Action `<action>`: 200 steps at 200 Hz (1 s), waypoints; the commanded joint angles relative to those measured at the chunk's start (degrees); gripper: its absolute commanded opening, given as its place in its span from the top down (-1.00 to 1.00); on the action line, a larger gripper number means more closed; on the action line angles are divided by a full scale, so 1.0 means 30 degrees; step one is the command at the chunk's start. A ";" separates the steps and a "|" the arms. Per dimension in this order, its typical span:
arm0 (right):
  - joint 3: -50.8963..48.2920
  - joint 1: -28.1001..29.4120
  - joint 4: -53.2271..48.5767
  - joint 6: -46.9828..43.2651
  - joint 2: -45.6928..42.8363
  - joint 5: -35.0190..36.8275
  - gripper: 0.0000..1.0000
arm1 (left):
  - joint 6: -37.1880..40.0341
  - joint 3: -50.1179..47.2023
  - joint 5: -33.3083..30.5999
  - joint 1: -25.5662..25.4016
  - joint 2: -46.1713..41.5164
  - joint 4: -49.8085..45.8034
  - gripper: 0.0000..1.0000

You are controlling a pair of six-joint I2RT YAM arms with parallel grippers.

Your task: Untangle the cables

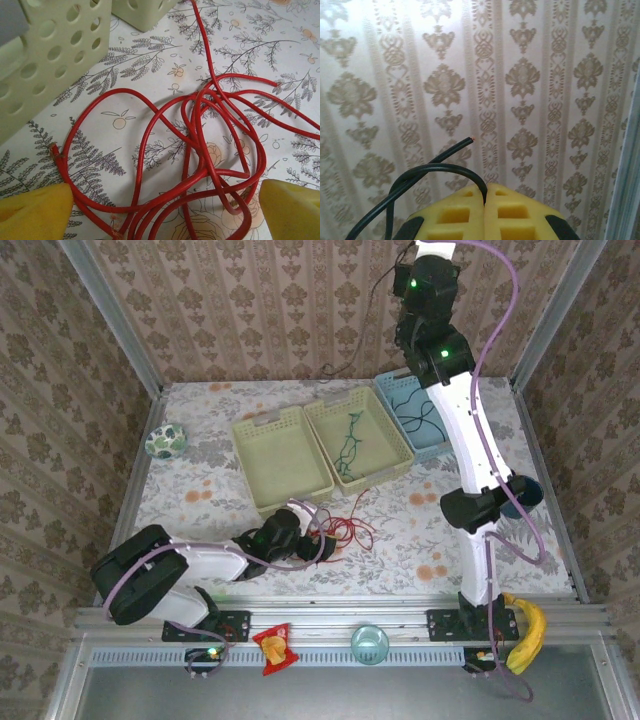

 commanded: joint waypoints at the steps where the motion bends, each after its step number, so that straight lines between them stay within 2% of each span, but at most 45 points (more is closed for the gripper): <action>1: 0.1050 -0.0471 0.2512 -0.0676 0.0094 0.0659 1.00 | -0.0201 0.0607 0.0382 0.0010 0.0361 -0.0187 -0.93; 24: 0.1020 -0.1399 0.0916 0.1023 0.0071 0.0057 1.00 | -0.0135 0.0770 0.0441 0.0007 0.0638 -0.0121 -0.93; 33: 0.0909 -0.1736 -0.0417 0.2200 0.0023 -0.0981 1.00 | -0.0100 0.0786 0.0485 0.0018 0.0750 -0.0013 -0.93; 49: 0.0340 -0.1446 -0.0944 0.1756 -0.0110 -0.2157 1.00 | -0.0032 0.0899 0.0586 -0.0003 0.0934 0.0048 -0.93; 69: -0.0772 -0.0749 0.0183 -0.0028 -0.0442 -0.1503 1.00 | 0.0092 0.1092 0.0785 -0.0032 0.1116 0.0025 -0.93; 104: -0.0985 -0.0665 0.0932 -0.0502 -0.0315 -0.0933 1.00 | 0.0249 0.1199 0.0881 -0.0030 0.1184 0.0010 -0.93; 118: -0.1210 -0.0470 0.1513 -0.1077 -0.0200 -0.0686 0.93 | 0.0274 0.1197 0.0910 -0.0043 0.1183 0.0024 -0.93; 139: -0.1982 0.0057 0.2747 -0.2622 -0.0144 -0.0311 1.00 | 0.0303 0.1153 0.0888 -0.0086 0.1143 0.0084 -0.93; 166: -0.2686 0.0064 0.2248 -0.2100 0.0189 0.0270 1.00 | 0.0304 0.1053 0.0861 -0.0077 0.1226 0.0159 -0.93; 200: -0.3216 -0.0139 0.3319 -0.2040 0.0615 0.0912 1.00 | 0.0222 0.0933 0.0738 -0.0098 0.1117 0.0216 -0.93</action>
